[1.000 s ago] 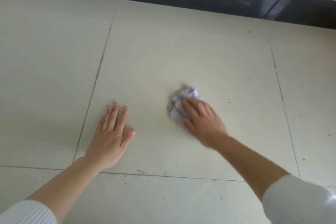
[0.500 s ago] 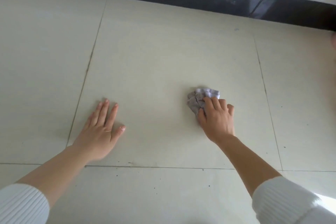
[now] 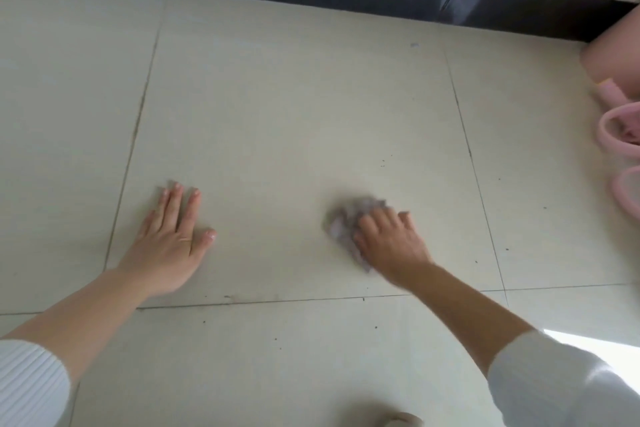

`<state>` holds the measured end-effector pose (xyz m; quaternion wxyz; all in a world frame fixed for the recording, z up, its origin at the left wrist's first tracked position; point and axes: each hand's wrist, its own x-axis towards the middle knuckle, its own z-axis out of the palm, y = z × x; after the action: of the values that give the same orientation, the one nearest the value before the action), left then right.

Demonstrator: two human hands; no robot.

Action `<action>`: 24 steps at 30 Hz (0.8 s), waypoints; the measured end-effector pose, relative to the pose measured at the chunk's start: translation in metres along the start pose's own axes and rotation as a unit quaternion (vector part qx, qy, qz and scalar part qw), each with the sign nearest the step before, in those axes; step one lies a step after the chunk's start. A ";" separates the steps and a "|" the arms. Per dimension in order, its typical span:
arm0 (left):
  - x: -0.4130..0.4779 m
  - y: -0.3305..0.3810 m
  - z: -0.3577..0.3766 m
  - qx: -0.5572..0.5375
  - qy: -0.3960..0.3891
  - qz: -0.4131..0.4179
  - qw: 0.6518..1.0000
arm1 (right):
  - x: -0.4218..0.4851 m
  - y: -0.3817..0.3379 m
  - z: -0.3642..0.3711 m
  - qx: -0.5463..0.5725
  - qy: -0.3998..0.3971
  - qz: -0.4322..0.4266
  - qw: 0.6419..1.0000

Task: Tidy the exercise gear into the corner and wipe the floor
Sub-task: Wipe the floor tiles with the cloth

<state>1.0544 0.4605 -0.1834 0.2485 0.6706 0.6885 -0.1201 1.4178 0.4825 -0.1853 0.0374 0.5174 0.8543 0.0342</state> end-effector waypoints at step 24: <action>-0.048 -0.024 0.020 -0.025 0.023 -0.031 0.999 | 0.043 -0.068 0.004 0.110 0.091 -0.243 0.959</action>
<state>1.0337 0.4069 -0.1804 0.2448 0.6453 0.7174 -0.0951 1.3386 0.4890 -0.1974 -0.0907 0.2895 0.9526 -0.0233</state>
